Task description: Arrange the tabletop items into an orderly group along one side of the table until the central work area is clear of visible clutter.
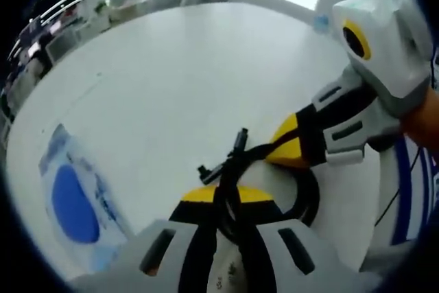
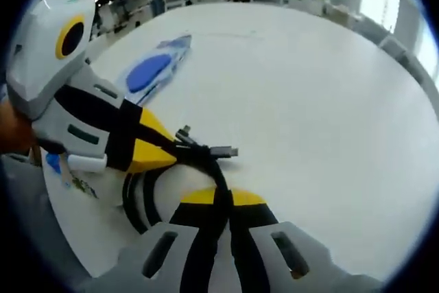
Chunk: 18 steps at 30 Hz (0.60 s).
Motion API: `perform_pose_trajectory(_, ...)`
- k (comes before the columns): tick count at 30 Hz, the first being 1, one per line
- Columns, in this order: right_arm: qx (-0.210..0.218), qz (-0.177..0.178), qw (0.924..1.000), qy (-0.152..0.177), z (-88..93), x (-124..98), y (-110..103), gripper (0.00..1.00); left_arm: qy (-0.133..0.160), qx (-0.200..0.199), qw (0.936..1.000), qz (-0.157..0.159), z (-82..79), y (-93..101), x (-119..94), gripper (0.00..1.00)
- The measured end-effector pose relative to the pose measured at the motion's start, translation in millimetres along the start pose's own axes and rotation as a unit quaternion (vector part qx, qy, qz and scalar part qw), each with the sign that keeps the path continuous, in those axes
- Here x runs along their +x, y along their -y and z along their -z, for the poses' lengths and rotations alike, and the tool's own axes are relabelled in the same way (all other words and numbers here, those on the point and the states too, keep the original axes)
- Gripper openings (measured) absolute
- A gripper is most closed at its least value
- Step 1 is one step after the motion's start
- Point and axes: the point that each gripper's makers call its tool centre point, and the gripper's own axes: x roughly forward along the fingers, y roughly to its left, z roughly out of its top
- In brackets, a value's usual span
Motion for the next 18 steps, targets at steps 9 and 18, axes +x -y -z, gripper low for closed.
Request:
perform_pose_trajectory(9, -0.009, 0.0, 0.9999, -0.011, 5.6, -3.4, -5.5, 0.05, -0.002, 0.003, 1.0, 0.003, 6.1, 5.7, -3.2, 0.06)
perform_pose_trajectory(18, -0.015, 0.002, 0.9997, -0.016, 8.1, -4.1, -8.0, 0.06, -0.001, 0.004, 1.0, 0.004, 8.0, 7.9, -4.6, 0.06)
